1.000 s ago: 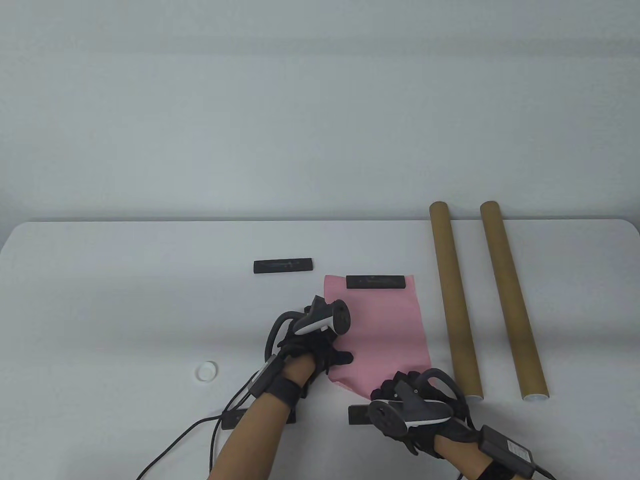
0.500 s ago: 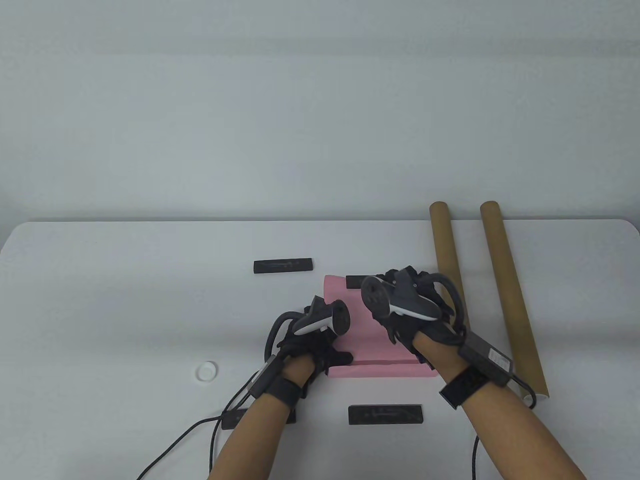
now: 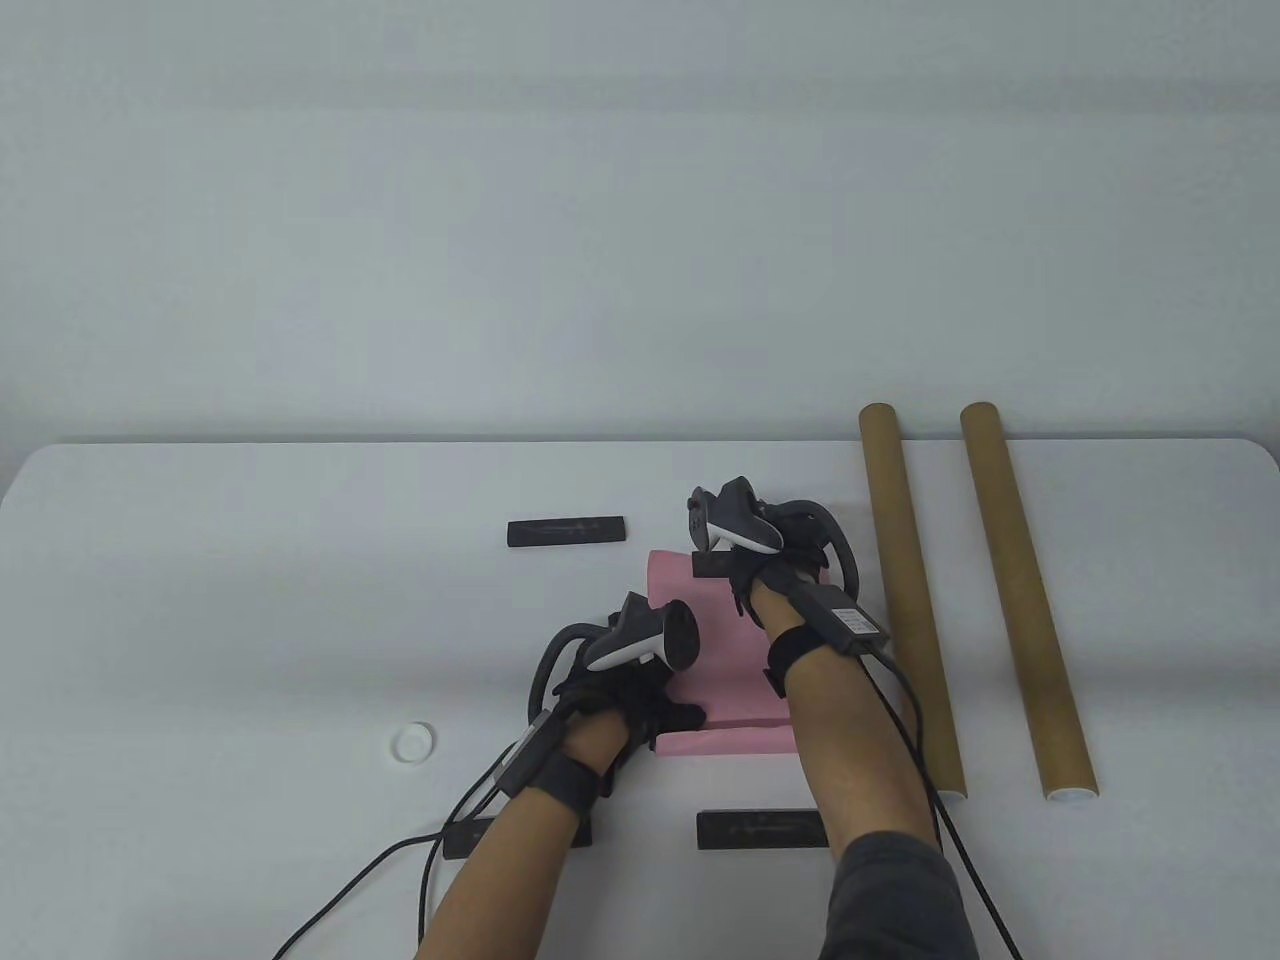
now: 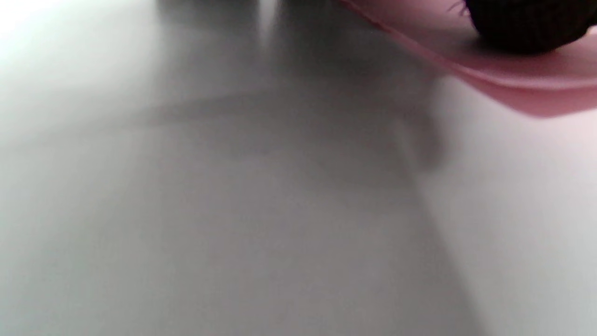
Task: Roll up papers and store in mailing tubes
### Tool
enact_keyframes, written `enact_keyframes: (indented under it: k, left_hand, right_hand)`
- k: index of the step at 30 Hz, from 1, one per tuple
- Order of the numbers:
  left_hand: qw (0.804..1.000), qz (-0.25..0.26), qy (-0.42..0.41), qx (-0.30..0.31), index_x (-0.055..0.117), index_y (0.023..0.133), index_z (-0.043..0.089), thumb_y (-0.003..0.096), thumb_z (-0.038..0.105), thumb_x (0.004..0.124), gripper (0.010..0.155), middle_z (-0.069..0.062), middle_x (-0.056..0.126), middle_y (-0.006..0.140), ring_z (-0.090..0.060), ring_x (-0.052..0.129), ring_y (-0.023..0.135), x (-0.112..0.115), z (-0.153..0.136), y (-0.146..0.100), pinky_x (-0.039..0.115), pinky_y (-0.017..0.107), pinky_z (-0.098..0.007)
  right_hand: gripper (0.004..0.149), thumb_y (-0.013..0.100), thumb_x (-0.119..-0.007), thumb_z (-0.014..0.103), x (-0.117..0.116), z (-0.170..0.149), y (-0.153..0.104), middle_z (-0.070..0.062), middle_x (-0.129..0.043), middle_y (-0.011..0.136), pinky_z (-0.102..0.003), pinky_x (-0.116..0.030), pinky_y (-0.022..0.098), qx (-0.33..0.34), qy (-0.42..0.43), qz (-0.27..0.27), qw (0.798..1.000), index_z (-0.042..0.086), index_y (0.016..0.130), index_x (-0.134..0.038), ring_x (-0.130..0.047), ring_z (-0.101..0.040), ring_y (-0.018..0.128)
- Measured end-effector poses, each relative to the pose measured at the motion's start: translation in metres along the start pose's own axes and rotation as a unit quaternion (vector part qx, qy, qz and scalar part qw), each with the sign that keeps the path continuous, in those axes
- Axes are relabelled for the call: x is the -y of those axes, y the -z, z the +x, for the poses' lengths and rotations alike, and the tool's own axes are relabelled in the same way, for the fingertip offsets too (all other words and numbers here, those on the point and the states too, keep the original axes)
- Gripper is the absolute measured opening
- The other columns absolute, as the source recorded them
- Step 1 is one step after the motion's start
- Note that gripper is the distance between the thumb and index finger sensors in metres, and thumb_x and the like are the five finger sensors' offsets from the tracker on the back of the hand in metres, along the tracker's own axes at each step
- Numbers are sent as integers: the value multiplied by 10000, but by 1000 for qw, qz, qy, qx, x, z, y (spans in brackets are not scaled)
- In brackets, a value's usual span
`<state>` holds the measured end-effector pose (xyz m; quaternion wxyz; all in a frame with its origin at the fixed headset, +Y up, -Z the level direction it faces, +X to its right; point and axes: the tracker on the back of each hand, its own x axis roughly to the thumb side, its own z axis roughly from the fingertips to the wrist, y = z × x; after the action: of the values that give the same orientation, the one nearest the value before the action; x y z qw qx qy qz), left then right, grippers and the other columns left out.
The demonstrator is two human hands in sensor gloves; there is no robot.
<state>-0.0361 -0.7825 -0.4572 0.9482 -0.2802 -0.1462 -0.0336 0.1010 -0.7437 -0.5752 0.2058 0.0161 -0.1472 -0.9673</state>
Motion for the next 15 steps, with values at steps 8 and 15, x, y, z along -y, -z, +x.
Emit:
enact_keyframes:
  k: [8,15]
  left_hand:
    - [1000,-1,1,1,246,1061,436,287,778,637,933,107,189,1163,-333,249,1095,0,0,1,425,772,-482]
    - [1000,-4,1,2,244,1060,438,287,776,641,932,107,187,1162,-333,247,1092,0,-1,1,423,771,-482]
  right_hand:
    - [627,436,-927,427,-9,-1,13,42,-802,1038,-606,-653,750,46,14,-49,998,301,1020,-733,-695,-372,1060]
    - [615,458,-914,421,6,-3,22,48,-780,1055,-590,-669,747,1,10,-66,998,314,1031,-716,-688,-361,1055]
